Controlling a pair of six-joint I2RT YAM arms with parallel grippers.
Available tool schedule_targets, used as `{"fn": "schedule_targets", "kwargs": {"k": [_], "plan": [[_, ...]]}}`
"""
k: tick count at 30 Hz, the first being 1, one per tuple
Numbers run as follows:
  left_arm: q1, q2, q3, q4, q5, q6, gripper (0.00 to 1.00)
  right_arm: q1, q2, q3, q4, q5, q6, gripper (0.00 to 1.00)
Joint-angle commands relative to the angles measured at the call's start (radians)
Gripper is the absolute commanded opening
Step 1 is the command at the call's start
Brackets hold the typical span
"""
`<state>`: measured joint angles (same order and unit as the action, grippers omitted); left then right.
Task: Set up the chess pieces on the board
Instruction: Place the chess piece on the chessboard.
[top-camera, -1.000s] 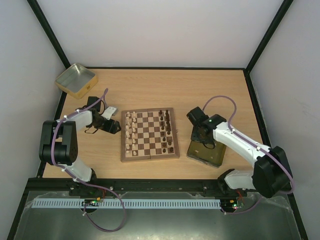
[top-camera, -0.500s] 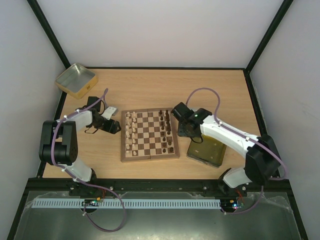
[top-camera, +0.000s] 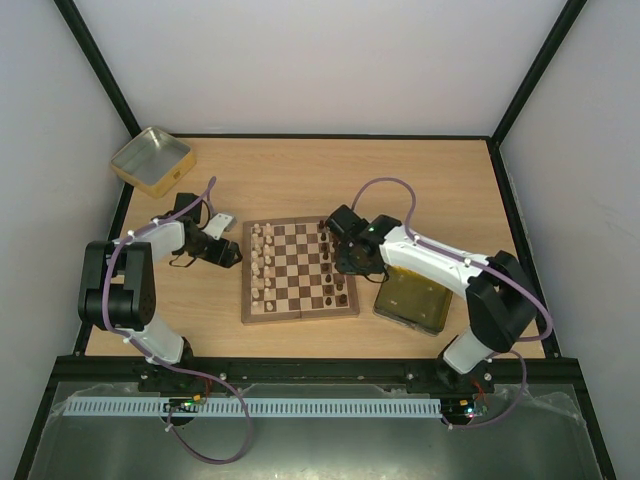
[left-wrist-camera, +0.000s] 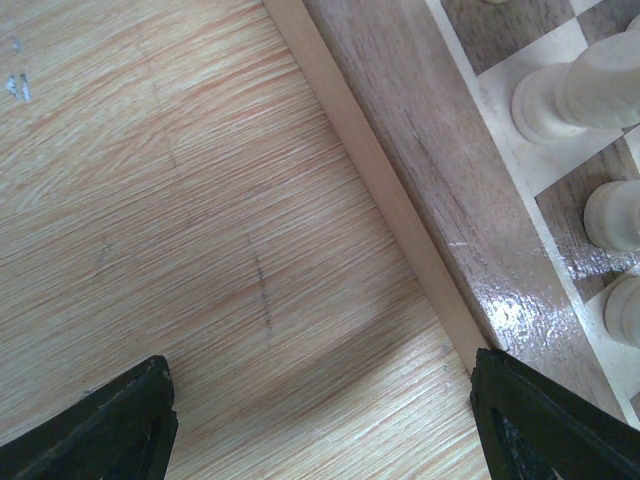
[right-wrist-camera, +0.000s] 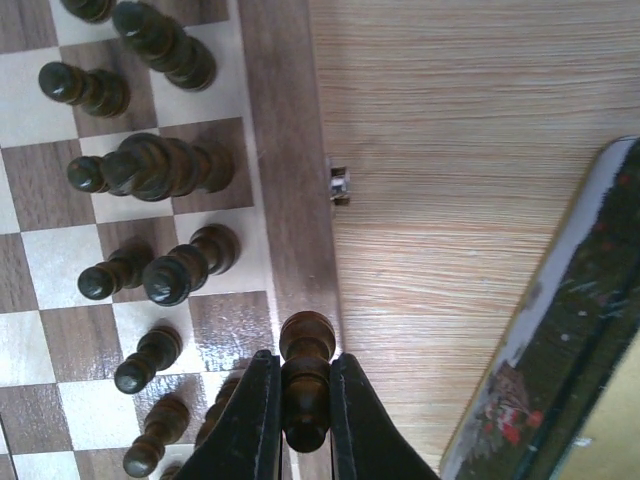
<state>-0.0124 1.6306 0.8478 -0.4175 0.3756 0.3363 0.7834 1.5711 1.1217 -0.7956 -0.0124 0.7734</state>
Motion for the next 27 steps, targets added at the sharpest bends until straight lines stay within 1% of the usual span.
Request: {"fn": "schedule_targets", "kwargs": {"k": [1, 16, 27], "plan": [[-0.001, 0.011, -0.016, -0.024, -0.01, 0.0, 0.81, 0.021, 0.037, 0.034, 0.022, -0.005, -0.008, 0.03], [-0.001, 0.012, -0.016, -0.026, -0.009, 0.0, 0.81, 0.06, 0.118, 0.082, 0.04, -0.023, -0.014, 0.03], [-0.001, 0.013, -0.015, -0.026, -0.007, 0.0, 0.81, 0.076, 0.127, 0.071, 0.04, -0.02, -0.008, 0.03]]}}
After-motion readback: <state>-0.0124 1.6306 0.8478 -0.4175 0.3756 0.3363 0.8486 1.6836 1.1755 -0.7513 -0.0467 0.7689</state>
